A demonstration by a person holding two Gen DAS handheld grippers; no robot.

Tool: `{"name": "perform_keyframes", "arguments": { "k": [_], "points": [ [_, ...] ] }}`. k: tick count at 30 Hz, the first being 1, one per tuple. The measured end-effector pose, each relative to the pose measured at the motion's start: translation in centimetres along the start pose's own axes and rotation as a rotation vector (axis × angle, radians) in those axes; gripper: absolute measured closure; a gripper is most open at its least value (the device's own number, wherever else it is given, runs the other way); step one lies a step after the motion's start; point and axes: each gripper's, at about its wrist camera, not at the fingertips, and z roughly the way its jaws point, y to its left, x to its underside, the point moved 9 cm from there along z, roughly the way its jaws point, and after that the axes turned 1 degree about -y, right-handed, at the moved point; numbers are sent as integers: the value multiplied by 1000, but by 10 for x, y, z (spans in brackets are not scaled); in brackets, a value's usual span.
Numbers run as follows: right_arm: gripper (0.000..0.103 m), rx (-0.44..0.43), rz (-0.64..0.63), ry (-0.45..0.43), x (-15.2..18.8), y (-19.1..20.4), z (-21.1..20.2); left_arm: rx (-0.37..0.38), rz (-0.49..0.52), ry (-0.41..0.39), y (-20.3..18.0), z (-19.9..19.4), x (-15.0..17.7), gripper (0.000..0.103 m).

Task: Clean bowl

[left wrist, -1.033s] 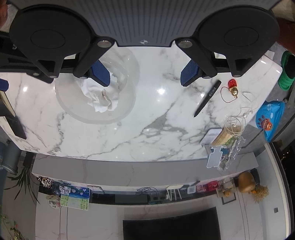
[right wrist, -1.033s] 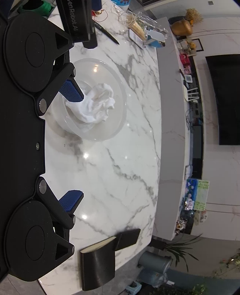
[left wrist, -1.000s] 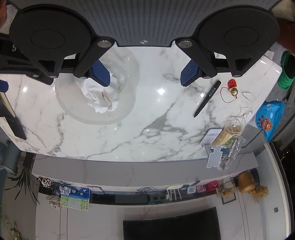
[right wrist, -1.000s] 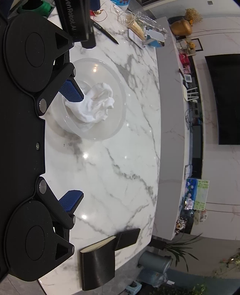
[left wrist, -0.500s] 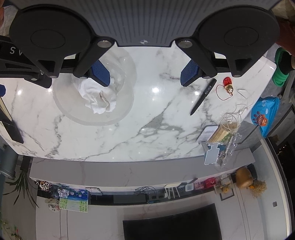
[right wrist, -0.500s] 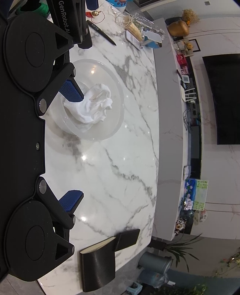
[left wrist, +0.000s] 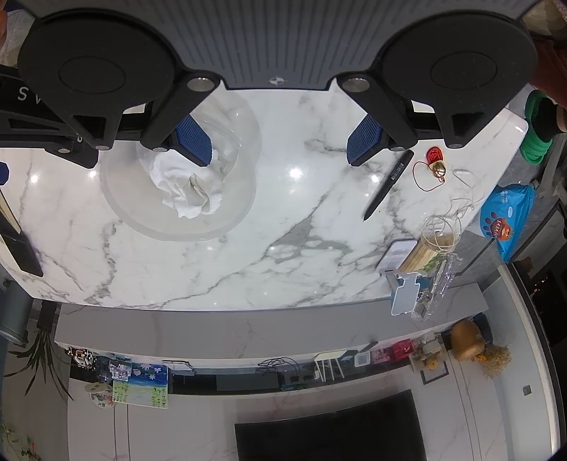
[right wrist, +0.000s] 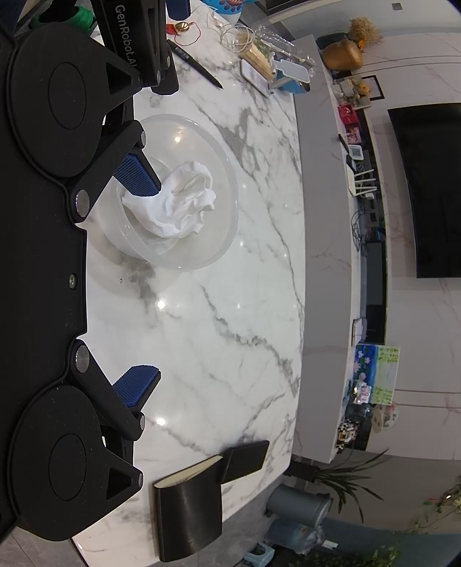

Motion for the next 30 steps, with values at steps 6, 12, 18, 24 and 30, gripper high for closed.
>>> {"name": "perform_keyframes", "arguments": {
  "k": [6, 12, 18, 24, 30],
  "points": [
    [2, 0, -2, 0, -1, 0, -1, -2, 0, 1, -1, -1, -2, 20],
    [2, 0, -1, 1, -3, -2, -2, -2, -1, 1, -1, -1, 0, 20],
    [2, 0, -2, 2, -3, -3, -2, -3, -3, 1, 0, -1, 1, 20],
    [2, 1, -5, 4, -3, -2, -1, -3, -3, 5, 0, 0, 2, 20],
    [2, 0, -6, 4, -3, -2, -1, -5, -1, 6, -1, 0, 1, 20]
  ]
}}
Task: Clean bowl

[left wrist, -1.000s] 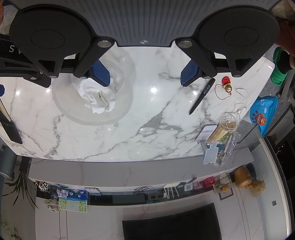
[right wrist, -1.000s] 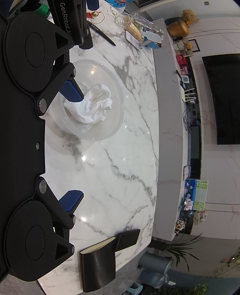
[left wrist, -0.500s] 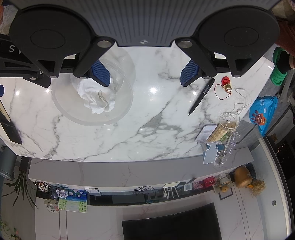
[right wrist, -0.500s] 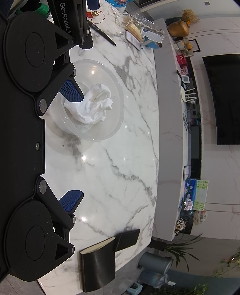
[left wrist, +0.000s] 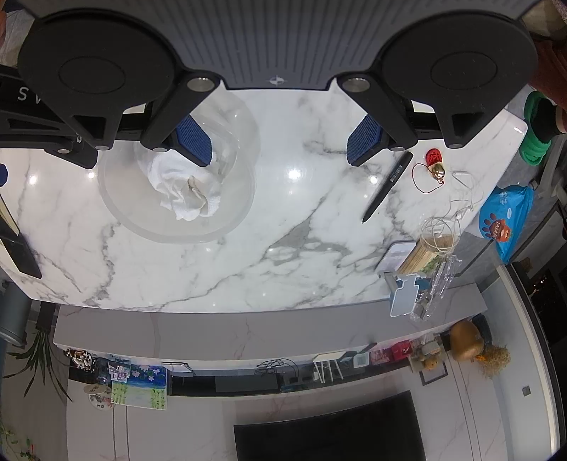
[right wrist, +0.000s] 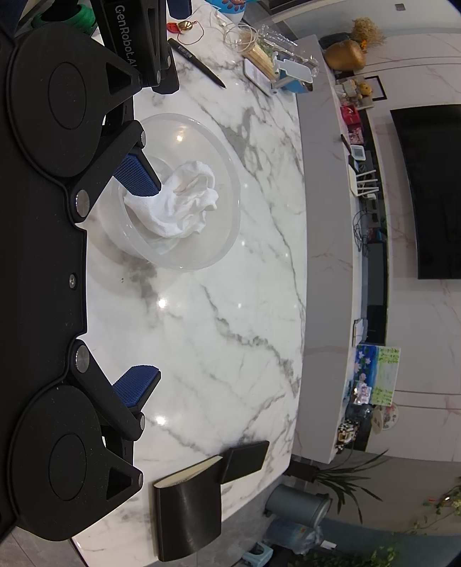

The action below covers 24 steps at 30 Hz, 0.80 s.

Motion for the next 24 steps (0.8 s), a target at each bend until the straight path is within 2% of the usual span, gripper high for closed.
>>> {"name": "perform_keyframes", "arguments": {
  "k": [16, 20, 24],
  "points": [
    [2, 3, -4, -2, 1, 1, 1, 10, 13, 3, -2, 4, 0, 20],
    [2, 0, -17, -8, 1, 1, 1, 43, 32, 19, -6, 13, 0, 20],
    [2, -16, -37, -34, -1, 0, 0, 112, 33, 54, -10, 30, 2, 20]
  ]
}}
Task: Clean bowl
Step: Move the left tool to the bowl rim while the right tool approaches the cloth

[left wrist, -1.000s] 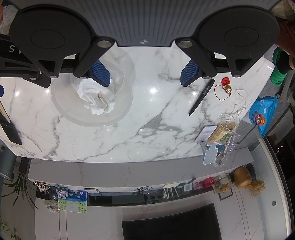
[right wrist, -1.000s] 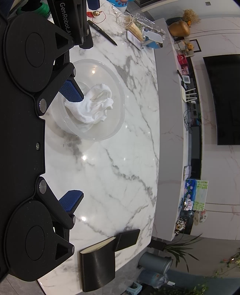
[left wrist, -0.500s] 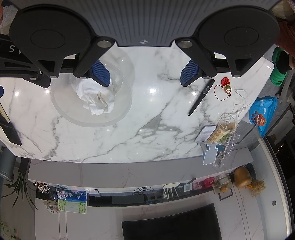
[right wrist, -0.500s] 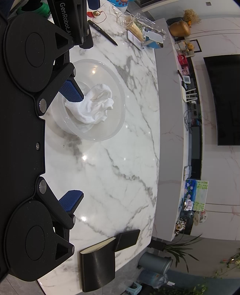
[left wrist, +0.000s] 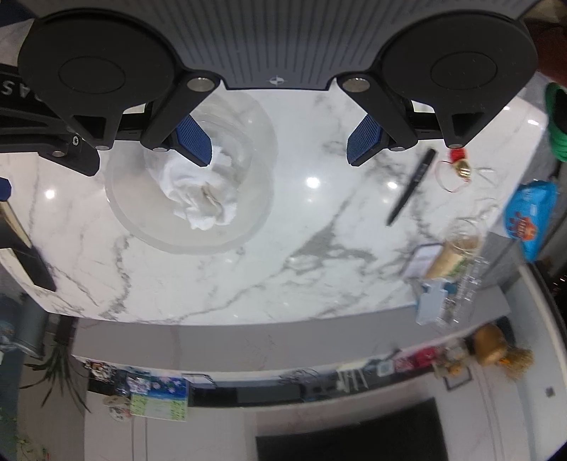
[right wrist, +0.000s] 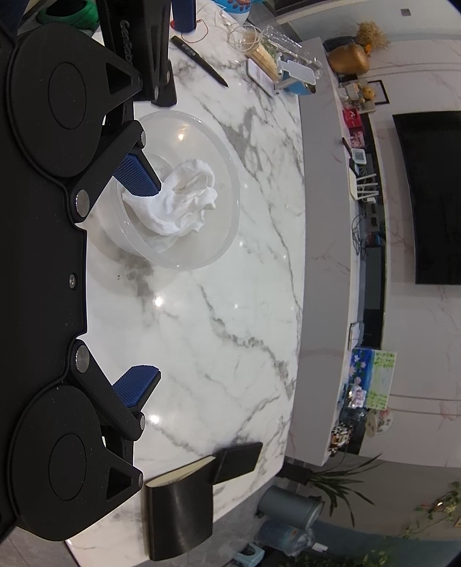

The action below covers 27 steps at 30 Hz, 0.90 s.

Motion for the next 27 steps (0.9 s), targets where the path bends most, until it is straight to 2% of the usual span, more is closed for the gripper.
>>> {"name": "perform_keyframes", "arguments": {
  "k": [8, 11, 14, 21, 25, 27],
  "points": [
    [2, -14, -139, -126, -9, 7, -4, 72, 66, -12, -5, 13, -2, 20],
    [2, -23, -152, -135, -12, 9, -3, 99, 88, -19, -6, 15, -4, 20],
    [2, -48, -144, -131, -13, 9, -2, 137, 104, -43, -6, 14, -8, 29],
    [2, -91, -124, -95, -14, 10, 6, 179, 109, -120, 3, 9, -16, 29],
    [2, -111, -144, -94, -16, 16, 7, 236, 78, -120, 7, 11, -19, 31],
    [2, -100, -180, -104, -18, 20, 6, 224, 106, -114, 8, 13, -20, 33]
  ]
}}
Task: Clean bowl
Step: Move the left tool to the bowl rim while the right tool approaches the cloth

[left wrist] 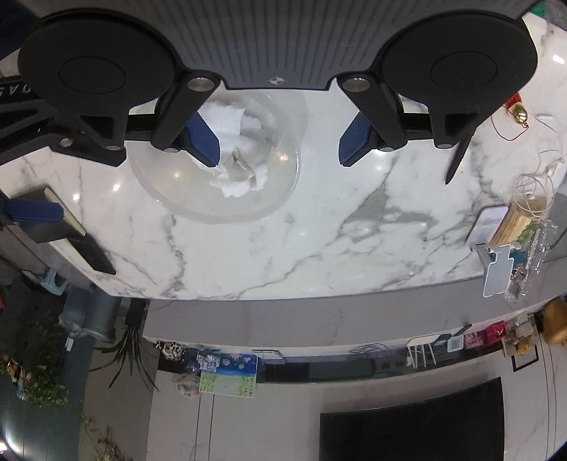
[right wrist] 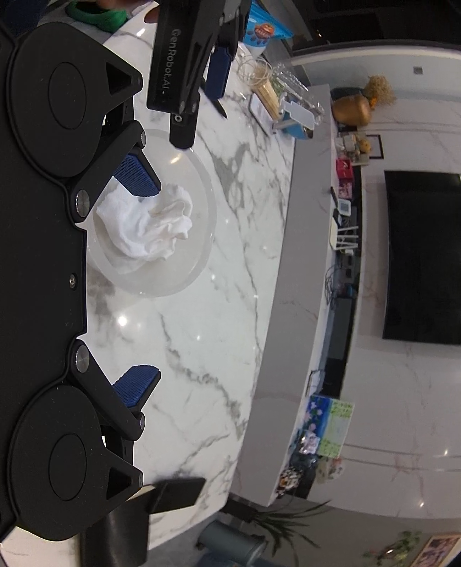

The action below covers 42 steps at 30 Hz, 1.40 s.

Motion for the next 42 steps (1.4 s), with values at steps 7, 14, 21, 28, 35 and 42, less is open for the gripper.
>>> {"name": "perform_keyframes", "arguments": {
  "k": [7, 14, 21, 28, 35, 42],
  "points": [
    [5, -43, -23, 19, -6, 2, 8, 5, 83, 60, 3, 16, 11, 42],
    [6, -77, -60, 46, -12, 7, 23, 80, 78, 137, 4, 30, 21, 53],
    [6, -92, -70, 58, -13, 10, 35, 121, 71, 202, 3, 45, 30, 74],
    [6, -114, -38, 67, -8, 5, 42, 123, 67, 224, 7, 53, 30, 82],
    [6, -131, -59, 64, -5, 5, 39, 119, 88, 223, 8, 60, 24, 93],
    [6, -160, -94, 69, -2, 10, 37, 122, 118, 225, 3, 66, 20, 95]
  ]
}}
